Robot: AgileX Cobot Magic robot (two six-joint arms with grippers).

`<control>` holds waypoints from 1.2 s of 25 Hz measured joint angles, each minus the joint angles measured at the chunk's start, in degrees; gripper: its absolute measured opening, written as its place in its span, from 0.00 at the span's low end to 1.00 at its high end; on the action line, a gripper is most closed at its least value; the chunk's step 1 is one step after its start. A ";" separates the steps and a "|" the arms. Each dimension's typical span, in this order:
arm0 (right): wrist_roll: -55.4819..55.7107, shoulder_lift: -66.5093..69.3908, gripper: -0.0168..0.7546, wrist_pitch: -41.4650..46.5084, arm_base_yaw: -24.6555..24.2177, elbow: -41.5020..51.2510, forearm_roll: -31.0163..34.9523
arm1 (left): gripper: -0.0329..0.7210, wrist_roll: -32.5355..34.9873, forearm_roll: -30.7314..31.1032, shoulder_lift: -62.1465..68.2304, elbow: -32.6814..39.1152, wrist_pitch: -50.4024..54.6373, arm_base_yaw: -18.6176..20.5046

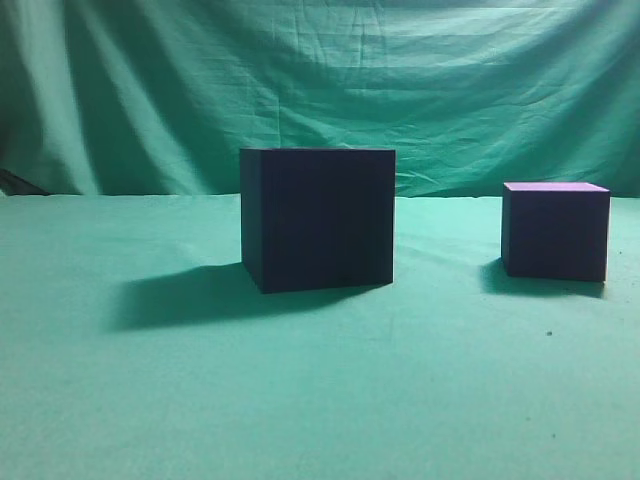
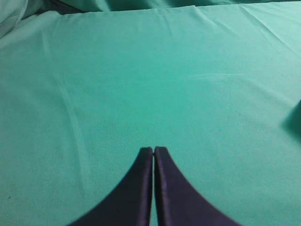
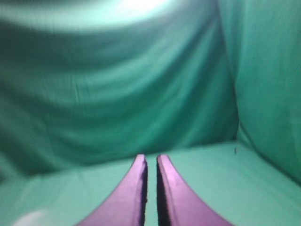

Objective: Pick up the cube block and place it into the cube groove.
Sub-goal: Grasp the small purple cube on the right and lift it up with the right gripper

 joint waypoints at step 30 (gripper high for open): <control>-3.95 55.12 0.02 51.44 15.87 -46.50 0.48 | 0.04 0.00 0.00 0.00 0.00 0.00 0.00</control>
